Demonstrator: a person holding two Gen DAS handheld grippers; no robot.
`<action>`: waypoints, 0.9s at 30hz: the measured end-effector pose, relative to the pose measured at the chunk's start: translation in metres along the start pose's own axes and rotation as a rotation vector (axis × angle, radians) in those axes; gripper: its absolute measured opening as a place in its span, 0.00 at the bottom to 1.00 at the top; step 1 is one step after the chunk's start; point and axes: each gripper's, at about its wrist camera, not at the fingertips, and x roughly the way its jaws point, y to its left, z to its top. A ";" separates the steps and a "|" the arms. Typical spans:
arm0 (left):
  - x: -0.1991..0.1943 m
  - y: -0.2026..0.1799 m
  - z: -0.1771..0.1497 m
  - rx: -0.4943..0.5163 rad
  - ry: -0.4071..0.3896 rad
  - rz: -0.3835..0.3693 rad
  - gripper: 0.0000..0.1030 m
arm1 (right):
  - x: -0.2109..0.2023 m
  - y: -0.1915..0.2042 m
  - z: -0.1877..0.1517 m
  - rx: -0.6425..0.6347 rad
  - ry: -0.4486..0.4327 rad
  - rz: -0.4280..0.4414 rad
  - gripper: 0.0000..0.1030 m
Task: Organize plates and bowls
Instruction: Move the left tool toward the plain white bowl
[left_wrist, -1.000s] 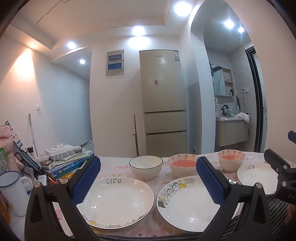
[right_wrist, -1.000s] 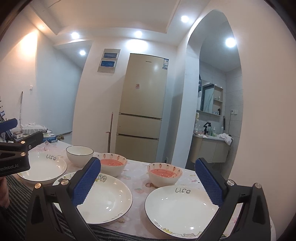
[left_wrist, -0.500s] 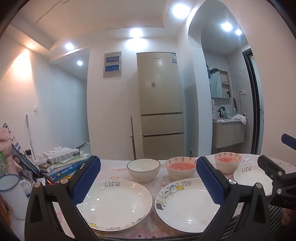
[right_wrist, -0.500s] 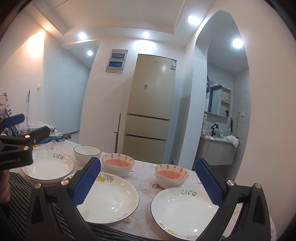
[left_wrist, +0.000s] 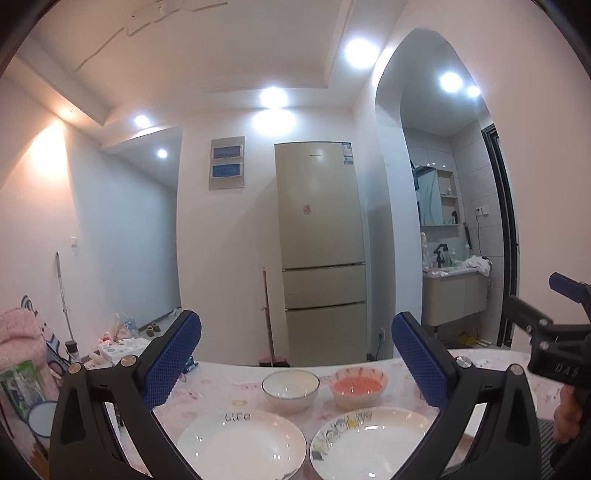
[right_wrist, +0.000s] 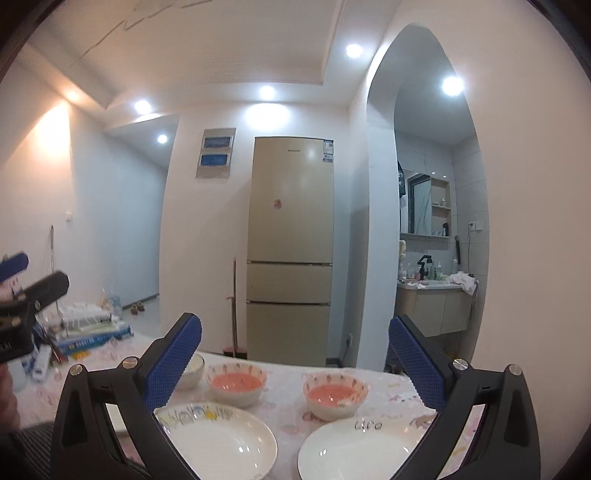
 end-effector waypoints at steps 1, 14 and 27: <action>0.001 0.000 0.009 -0.005 -0.007 0.003 1.00 | 0.005 0.000 0.009 -0.003 0.023 0.017 1.00; 0.027 -0.010 0.099 0.039 -0.123 0.051 1.00 | 0.050 -0.036 0.104 0.227 -0.001 0.057 1.00; 0.084 0.034 0.129 -0.072 -0.098 0.115 1.00 | 0.121 -0.010 0.134 0.390 -0.030 0.065 1.00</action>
